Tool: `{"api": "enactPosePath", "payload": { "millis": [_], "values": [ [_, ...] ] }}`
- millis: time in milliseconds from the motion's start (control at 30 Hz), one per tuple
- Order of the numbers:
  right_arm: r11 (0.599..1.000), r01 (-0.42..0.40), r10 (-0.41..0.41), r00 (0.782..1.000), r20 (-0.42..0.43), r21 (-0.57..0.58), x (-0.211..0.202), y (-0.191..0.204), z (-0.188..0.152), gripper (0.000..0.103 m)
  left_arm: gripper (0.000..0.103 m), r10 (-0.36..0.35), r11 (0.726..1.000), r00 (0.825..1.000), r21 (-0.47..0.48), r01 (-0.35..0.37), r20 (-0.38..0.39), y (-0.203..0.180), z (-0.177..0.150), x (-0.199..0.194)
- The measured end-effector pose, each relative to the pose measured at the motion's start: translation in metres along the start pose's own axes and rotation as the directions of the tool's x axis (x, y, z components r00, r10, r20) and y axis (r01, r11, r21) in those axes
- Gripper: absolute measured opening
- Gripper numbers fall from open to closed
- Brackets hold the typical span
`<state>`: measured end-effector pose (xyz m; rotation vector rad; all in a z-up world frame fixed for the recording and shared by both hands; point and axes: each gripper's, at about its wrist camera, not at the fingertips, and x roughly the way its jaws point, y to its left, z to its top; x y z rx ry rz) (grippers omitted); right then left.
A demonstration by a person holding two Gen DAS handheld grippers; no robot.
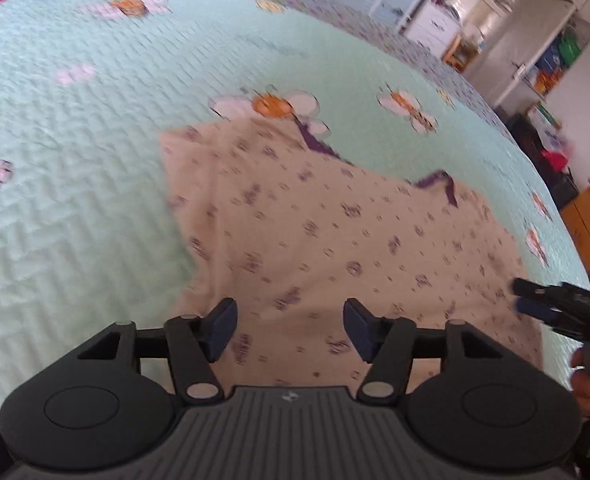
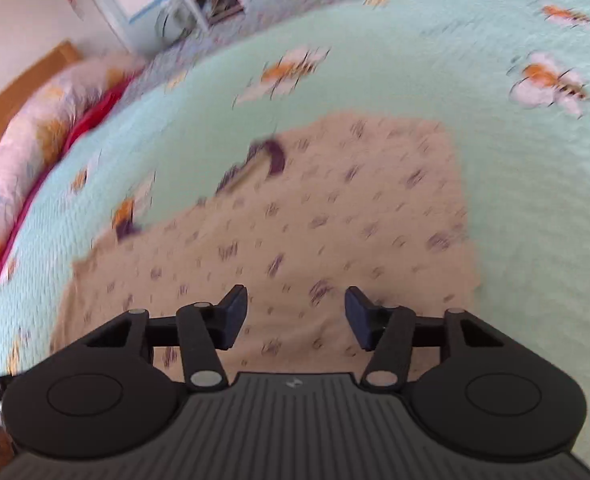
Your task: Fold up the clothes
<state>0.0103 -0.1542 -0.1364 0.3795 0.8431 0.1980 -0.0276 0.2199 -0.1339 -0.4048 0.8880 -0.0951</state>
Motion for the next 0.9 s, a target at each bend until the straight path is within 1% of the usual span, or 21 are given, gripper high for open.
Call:
{"api": "enactPosePath", "payload": {
  "millis": [33, 100, 167, 200, 233, 267, 300, 333, 367, 400, 467, 500, 533, 567, 600, 667, 700, 733, 800, 867, 900],
  "values": [
    [0.999, -0.034, 0.034, 0.999, 0.006, -0.024, 0.0, 0.011, 0.003, 0.059, 0.063, 0.003, 1.0, 1.0, -0.002, -0.003, 0.016, 0.001, 0.001, -0.005],
    [0.991, -0.105, 0.107, 0.994, 0.011, -0.077, 0.001, 0.035, 0.009, 0.063, 0.065, -0.012, 1.0, 0.999, -0.008, 0.012, 0.03, 0.001, 0.007, 0.001],
    [0.973, -0.183, 0.181, 0.983, -0.031, -0.143, 0.024, 0.074, 0.011, 0.07, 0.067, -0.007, 1.0, 1.0, -0.018, 0.007, 0.017, 0.002, 0.01, 0.014],
    [0.959, -0.222, 0.216, 0.975, -0.055, -0.175, 0.036, 0.094, 0.012, 0.071, 0.067, 0.001, 1.0, 1.0, -0.032, -0.001, 0.002, 0.004, 0.011, 0.022],
    [0.943, -0.257, 0.242, 0.966, -0.096, -0.21, 0.053, 0.112, 0.011, 0.073, 0.066, -0.004, 0.999, 1.0, -0.051, 0.003, -0.007, 0.008, 0.01, 0.027],
    [0.931, -0.276, 0.246, 0.958, -0.147, -0.239, 0.073, 0.126, 0.009, 0.073, 0.066, -0.018, 0.998, 1.0, -0.064, 0.018, 0.001, 0.012, 0.009, 0.026],
    [0.93, -0.266, 0.222, 0.957, -0.19, -0.255, 0.094, 0.134, 0.009, 0.073, 0.066, -0.037, 0.997, 0.999, -0.073, 0.039, 0.022, 0.015, 0.007, 0.02],
    [0.939, -0.222, 0.17, 0.963, -0.208, -0.262, 0.112, 0.136, 0.009, 0.072, 0.066, -0.056, 0.995, 0.997, -0.081, 0.06, 0.044, 0.019, 0.006, 0.013],
    [0.948, -0.194, 0.148, 0.97, -0.191, -0.252, 0.12, 0.133, 0.015, 0.063, 0.066, -0.075, 0.993, 0.995, -0.089, 0.081, 0.067, 0.022, 0.005, 0.005],
    [0.956, -0.168, 0.129, 0.977, -0.171, -0.241, 0.126, 0.13, 0.02, 0.059, 0.066, -0.088, 0.989, 0.99, -0.106, 0.1, 0.108, 0.028, 0.001, -0.003],
    [0.954, -0.196, 0.174, 0.978, -0.114, -0.229, 0.111, 0.14, 0.033, 0.06, 0.07, -0.108, 0.98, 0.974, -0.144, 0.138, 0.197, 0.039, -0.006, -0.019],
    [0.951, -0.211, 0.197, 0.977, -0.085, -0.224, 0.103, 0.145, 0.039, 0.06, 0.07, -0.122, 0.972, 0.968, -0.171, 0.161, 0.218, 0.044, -0.01, -0.021],
    [0.935, -0.266, 0.251, 0.964, -0.091, -0.236, 0.098, 0.156, 0.041, 0.062, 0.07, -0.137, 0.962, 0.963, -0.201, 0.186, 0.234, 0.049, -0.014, -0.021],
    [0.916, -0.315, 0.294, 0.948, -0.12, -0.25, 0.1, 0.172, 0.039, 0.062, 0.07, -0.138, 0.959, 0.962, -0.211, 0.189, 0.234, 0.052, -0.015, -0.02],
    [0.899, -0.352, 0.315, 0.933, -0.174, -0.26, 0.11, 0.189, 0.035, 0.062, 0.07, -0.136, 0.958, 0.963, -0.218, 0.187, 0.232, 0.054, -0.017, -0.019],
    [0.874, -0.412, 0.338, 0.897, -0.284, -0.259, 0.14, 0.22, 0.024, 0.062, 0.07, -0.131, 0.956, 0.965, -0.23, 0.184, 0.226, 0.058, -0.019, -0.016],
    [0.866, -0.434, 0.342, 0.876, -0.339, -0.248, 0.16, 0.233, 0.018, 0.062, 0.07, -0.131, 0.953, 0.965, -0.24, 0.185, 0.227, 0.061, -0.019, -0.016],
    [0.869, -0.441, 0.337, 0.858, -0.387, -0.223, 0.184, 0.242, 0.015, 0.062, 0.07, -0.13, 0.95, 0.965, -0.25, 0.187, 0.228, 0.065, -0.02, -0.016],
    [0.896, -0.417, 0.334, 0.861, -0.383, -0.154, 0.222, 0.252, 0.019, 0.062, 0.07, -0.129, 0.943, 0.964, -0.271, 0.191, 0.232, 0.071, -0.02, -0.015],
    [0.911, -0.397, 0.346, 0.883, -0.319, -0.112, 0.232, 0.258, 0.035, 0.063, 0.07, -0.127, 0.936, 0.964, -0.292, 0.195, 0.235, 0.078, -0.02, -0.015],
    [0.915, -0.395, 0.354, 0.885, -0.303, -0.084, 0.232, 0.258, 0.044, 0.063, 0.07, -0.126, 0.933, 0.963, -0.303, 0.197, 0.237, 0.081, -0.021, -0.015]
  ]
}}
